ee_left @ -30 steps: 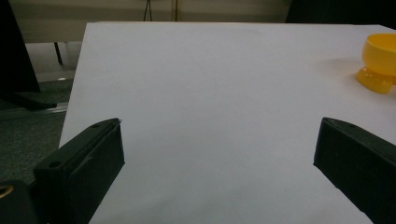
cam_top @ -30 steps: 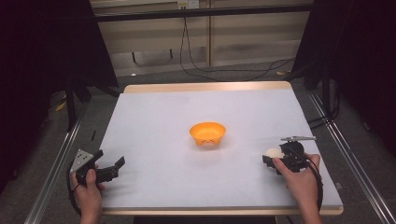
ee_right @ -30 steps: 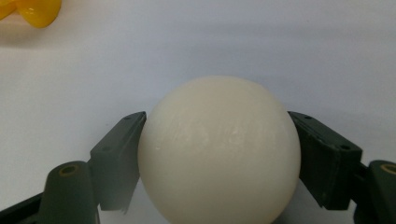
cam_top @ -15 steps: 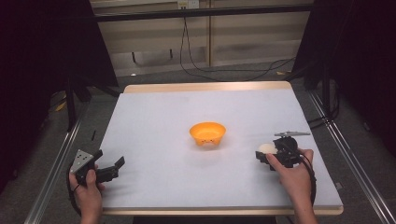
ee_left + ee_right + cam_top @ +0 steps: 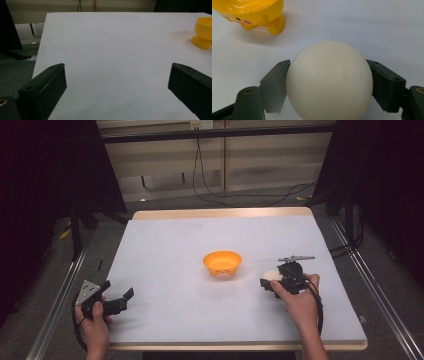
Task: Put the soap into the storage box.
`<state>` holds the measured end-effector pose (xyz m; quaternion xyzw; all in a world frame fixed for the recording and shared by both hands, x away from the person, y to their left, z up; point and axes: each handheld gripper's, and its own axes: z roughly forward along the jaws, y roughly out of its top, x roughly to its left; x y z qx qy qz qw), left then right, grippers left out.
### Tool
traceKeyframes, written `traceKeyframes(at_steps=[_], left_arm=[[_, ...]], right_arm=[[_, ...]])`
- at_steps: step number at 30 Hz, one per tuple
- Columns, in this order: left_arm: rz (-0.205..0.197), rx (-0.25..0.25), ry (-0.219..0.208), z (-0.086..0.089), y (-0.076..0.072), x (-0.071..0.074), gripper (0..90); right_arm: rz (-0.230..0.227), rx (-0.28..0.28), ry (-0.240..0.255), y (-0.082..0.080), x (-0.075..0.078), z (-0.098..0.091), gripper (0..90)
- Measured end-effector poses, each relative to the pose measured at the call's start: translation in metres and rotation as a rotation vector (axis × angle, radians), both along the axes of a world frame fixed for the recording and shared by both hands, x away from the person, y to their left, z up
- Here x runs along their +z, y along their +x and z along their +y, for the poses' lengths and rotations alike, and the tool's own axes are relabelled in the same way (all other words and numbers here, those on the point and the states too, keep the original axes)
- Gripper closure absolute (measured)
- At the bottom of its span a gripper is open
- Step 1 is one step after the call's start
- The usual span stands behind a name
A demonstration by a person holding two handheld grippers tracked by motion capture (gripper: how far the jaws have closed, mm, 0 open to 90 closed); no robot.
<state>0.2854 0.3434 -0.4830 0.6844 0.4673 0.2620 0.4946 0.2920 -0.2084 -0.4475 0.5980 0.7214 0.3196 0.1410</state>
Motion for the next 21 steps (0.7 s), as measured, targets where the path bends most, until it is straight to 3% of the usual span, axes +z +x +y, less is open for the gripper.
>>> traceKeyframes(at_steps=[21], left_arm=[[0.012,-0.009,-0.003,0.000,0.001,0.000,1.6]], right_arm=[[-0.006,0.054,0.010,0.025,0.012,0.038,23.1]])
